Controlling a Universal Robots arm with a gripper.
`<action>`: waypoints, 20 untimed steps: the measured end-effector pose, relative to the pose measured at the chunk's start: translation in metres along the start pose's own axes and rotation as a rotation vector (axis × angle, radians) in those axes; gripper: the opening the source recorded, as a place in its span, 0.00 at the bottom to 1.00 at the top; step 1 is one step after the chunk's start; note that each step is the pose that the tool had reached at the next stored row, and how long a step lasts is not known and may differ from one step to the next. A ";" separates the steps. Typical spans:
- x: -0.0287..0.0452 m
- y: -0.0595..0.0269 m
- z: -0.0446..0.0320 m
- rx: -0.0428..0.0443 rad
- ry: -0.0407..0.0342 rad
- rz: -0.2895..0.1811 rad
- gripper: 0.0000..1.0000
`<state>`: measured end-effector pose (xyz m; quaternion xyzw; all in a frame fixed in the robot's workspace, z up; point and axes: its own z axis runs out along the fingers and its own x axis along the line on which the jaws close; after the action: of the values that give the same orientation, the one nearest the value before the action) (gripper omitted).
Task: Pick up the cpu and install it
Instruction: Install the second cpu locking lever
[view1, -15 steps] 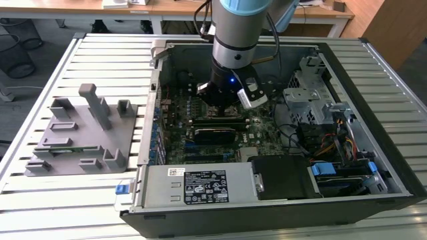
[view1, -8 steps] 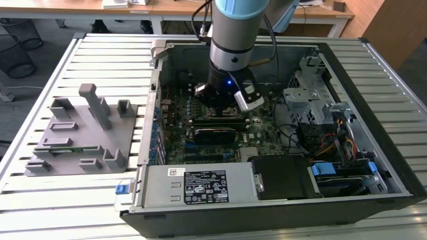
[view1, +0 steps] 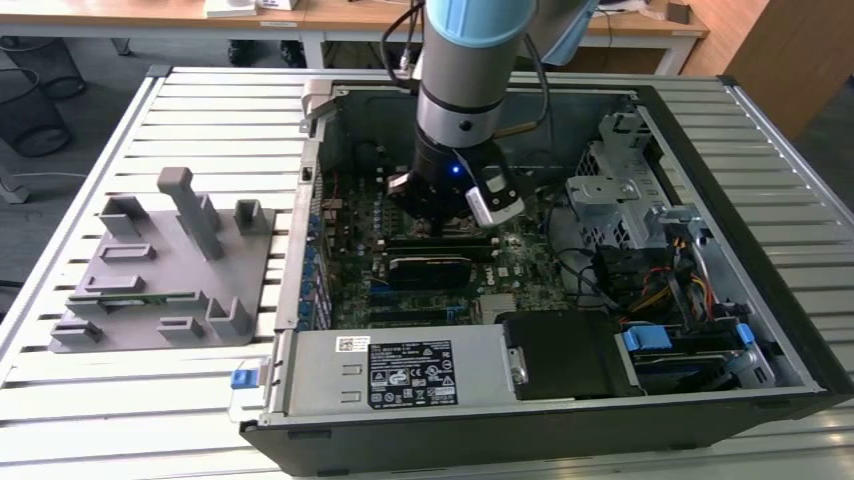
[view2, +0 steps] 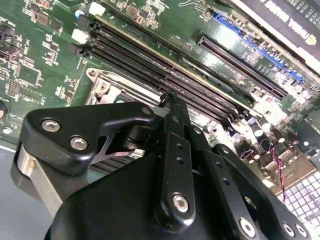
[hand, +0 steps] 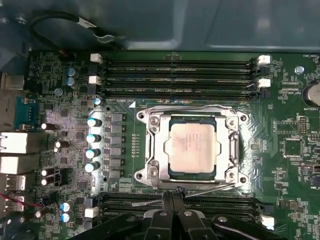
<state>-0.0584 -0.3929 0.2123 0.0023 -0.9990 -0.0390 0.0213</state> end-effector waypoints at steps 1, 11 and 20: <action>0.0008 -0.0001 0.0005 -0.0003 0.0000 0.000 0.11; 0.0044 -0.0036 0.0050 -0.0066 0.0000 0.000 0.11; 0.0066 -0.0087 0.0061 -0.0426 -0.0001 -0.002 0.11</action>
<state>-0.0653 -0.4012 0.2058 0.0027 -0.9980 -0.0603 0.0212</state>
